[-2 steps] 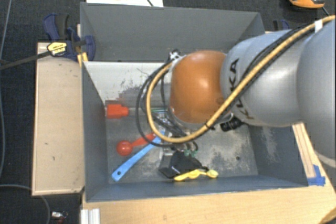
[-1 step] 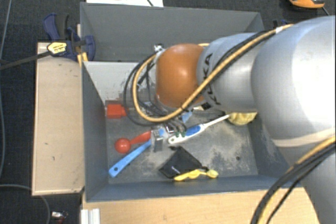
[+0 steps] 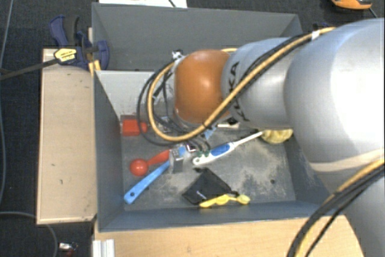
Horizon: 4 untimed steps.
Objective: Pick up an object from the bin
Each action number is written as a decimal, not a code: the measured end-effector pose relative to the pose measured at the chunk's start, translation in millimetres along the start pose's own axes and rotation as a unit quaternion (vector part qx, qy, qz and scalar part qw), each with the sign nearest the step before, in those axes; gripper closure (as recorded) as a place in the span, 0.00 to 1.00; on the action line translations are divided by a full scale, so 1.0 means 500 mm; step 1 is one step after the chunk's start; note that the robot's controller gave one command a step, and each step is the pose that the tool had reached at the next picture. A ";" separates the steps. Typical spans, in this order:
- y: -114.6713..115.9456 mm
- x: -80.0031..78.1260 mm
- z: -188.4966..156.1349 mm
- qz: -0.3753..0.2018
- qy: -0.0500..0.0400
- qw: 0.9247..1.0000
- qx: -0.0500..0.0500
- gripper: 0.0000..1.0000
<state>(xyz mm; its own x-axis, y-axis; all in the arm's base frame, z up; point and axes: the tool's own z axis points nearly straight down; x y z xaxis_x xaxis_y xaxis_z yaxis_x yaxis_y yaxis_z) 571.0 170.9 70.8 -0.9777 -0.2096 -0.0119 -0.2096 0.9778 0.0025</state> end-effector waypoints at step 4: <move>-0.010 0.001 -0.001 0.014 0.001 1.000 -0.001 1.00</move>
Offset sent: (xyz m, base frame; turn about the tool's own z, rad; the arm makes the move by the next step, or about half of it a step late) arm -0.0001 -0.0013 -0.0001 0.0038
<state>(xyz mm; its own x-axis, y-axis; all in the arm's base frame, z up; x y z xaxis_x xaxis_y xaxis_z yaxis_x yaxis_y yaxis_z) 571.4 165.8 71.2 -0.9833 -0.1817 -0.0092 -0.1818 0.9833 0.0044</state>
